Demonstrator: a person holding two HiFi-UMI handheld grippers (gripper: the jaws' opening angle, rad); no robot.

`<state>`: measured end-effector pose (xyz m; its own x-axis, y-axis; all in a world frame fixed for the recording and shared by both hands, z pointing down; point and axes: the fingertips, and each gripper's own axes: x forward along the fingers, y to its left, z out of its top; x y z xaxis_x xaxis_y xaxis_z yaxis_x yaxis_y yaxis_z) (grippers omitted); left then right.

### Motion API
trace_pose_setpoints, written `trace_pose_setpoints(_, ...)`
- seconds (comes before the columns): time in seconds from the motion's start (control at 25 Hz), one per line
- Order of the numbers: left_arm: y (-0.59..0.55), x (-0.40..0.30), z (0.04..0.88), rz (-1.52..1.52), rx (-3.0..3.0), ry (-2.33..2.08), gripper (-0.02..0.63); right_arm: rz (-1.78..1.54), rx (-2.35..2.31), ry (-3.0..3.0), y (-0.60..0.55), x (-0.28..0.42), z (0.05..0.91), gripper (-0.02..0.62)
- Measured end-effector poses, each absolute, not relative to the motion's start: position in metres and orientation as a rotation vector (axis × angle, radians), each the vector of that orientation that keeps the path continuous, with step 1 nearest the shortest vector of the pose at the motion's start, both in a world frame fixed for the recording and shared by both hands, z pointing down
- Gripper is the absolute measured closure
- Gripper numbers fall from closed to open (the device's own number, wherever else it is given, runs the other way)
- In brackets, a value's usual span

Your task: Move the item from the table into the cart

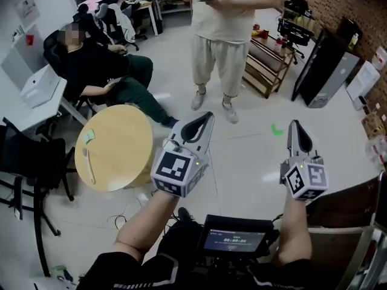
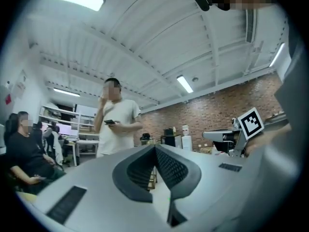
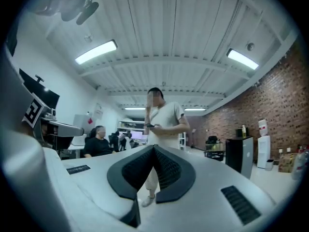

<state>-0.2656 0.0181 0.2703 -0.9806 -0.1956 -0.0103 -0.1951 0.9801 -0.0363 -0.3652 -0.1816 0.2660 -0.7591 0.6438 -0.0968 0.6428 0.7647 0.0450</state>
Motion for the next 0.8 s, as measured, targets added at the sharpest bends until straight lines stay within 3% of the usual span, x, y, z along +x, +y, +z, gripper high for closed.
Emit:
trace_pose_setpoints(0.44,0.354,-0.101,0.259,-0.062,0.379,3.039,0.6,0.031,1.503,2.582,0.183,-0.293,0.252,0.595)
trace_pose_setpoints(0.8,0.533,0.02,0.275,-0.082,0.971,2.93,0.6,-0.013,1.943,2.344,0.407,-0.23,0.274,0.595)
